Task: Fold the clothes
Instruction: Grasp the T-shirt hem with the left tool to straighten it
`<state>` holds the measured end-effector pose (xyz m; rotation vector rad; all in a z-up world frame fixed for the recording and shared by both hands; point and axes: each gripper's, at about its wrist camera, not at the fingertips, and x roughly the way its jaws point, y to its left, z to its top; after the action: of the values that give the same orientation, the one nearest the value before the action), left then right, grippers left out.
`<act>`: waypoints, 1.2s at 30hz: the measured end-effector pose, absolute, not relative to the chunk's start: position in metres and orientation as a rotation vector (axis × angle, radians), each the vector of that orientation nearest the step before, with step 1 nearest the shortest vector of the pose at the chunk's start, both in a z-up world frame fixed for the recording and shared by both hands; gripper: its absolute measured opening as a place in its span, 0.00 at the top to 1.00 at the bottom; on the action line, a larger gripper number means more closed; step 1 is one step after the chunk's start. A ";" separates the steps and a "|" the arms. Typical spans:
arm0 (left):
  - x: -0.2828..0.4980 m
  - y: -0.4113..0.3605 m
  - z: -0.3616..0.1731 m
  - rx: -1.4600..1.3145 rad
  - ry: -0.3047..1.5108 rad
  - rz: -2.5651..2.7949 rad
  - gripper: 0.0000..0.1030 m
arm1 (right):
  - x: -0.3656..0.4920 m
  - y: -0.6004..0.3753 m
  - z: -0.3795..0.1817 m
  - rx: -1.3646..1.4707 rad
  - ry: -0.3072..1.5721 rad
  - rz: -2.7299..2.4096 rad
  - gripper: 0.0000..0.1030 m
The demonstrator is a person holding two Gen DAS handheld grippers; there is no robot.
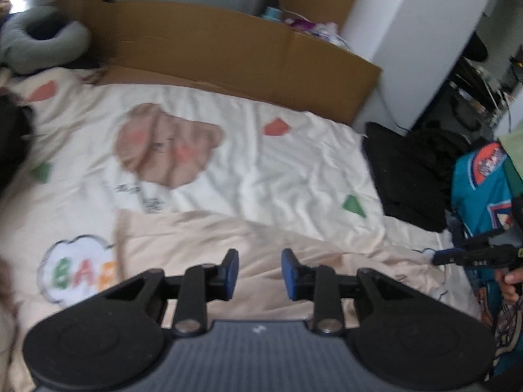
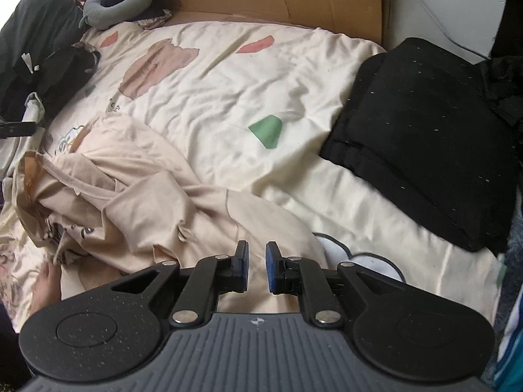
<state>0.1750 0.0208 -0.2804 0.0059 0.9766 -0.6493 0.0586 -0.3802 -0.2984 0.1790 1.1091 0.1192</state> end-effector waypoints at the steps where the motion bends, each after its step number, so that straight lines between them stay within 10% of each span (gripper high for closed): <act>1: 0.177 0.012 -0.286 0.002 0.984 -0.666 0.70 | 0.061 -0.378 -0.300 0.180 1.110 0.124 0.89; 23: 0.186 -0.130 -0.393 -0.006 1.237 -0.920 0.59 | 0.072 -0.357 -0.324 0.141 1.160 0.195 0.89; 27: 0.184 -0.136 -0.393 -0.002 1.244 -0.930 0.95 | 0.069 -0.354 -0.326 0.137 1.173 0.209 0.89; 36: 0.153 -0.110 -0.355 -0.001 1.203 -1.013 0.97 | 0.062 -0.352 -0.323 0.140 1.194 0.235 0.89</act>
<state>0.1529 -0.1096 -0.3555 -0.0006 1.2035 -1.0133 0.0618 -0.3521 -0.3234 0.1396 1.1936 0.2346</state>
